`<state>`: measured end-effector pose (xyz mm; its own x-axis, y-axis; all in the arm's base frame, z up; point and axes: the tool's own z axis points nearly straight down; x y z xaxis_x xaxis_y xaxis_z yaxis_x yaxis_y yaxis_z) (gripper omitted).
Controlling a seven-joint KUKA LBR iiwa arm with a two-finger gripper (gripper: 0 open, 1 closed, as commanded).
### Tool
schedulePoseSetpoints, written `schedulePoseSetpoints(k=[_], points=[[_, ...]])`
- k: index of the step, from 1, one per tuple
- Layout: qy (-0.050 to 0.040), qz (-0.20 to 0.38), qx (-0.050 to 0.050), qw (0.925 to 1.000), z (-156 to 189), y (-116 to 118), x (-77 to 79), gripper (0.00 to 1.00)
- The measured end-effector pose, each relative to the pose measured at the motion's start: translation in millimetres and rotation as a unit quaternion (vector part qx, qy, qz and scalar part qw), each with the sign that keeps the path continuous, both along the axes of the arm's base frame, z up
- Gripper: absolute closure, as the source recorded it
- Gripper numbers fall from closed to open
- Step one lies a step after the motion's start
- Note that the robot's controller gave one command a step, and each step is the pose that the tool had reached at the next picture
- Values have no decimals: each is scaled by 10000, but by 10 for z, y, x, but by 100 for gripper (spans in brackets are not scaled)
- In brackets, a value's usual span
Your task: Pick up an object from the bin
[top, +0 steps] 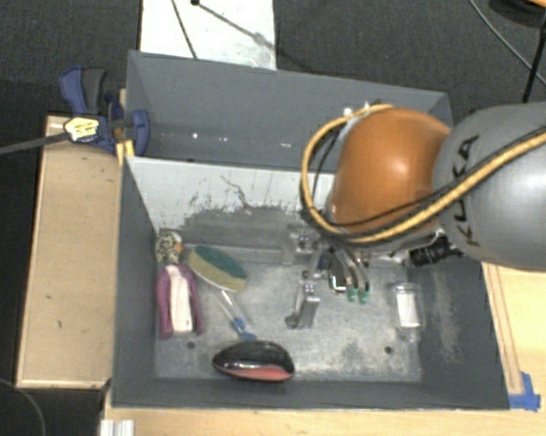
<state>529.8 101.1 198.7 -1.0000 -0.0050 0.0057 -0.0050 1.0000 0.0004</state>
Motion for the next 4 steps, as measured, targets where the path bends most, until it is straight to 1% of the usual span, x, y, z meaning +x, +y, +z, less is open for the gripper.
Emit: schedulePoseSetpoints(k=[1,2,3,4], points=[[-7,272,4,9996,-197,256,-559,0],[-100,1209,19,9926,-1279,599,-485,0],[-76,2597,0,9657,-1267,25,-473,0],[-40,2576,12,9662,-1284,35,-503,100]])
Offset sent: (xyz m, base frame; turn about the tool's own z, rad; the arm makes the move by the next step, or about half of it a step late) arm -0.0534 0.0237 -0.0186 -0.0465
